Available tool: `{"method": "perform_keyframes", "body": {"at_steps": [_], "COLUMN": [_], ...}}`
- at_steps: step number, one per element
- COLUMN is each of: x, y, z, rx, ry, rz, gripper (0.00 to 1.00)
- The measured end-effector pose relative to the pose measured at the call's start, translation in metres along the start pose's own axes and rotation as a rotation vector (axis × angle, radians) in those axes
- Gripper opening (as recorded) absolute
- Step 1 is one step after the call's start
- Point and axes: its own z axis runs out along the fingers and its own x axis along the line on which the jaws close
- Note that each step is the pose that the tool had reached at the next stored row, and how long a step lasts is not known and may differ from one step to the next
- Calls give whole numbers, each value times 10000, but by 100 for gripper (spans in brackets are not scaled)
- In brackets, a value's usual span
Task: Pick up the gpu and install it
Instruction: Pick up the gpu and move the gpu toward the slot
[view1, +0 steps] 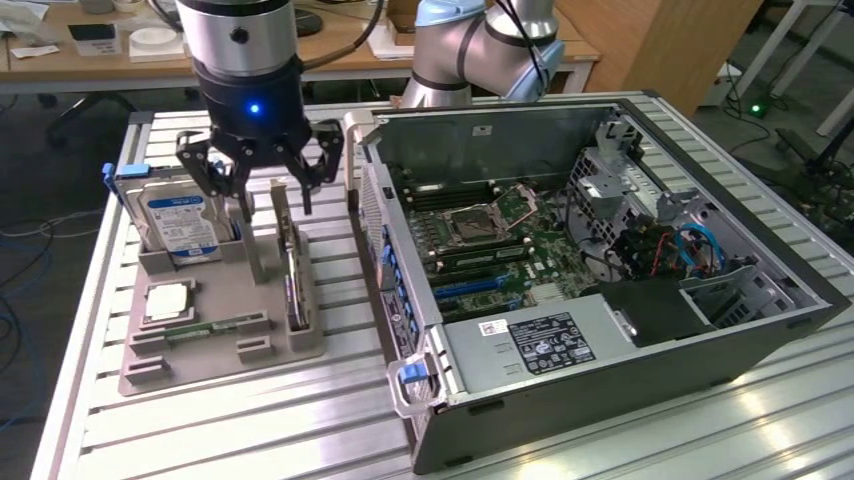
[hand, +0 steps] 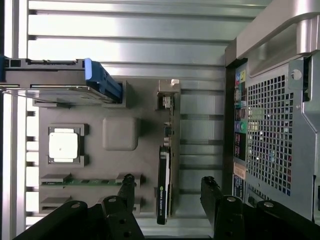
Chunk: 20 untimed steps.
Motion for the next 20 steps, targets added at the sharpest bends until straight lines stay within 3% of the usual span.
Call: {"method": "perform_keyframes", "body": {"at_steps": [20], "x": [1], "y": [-20], "z": [117], "rx": [-119], "ry": [0], "rz": [1], "gripper": [65]}}
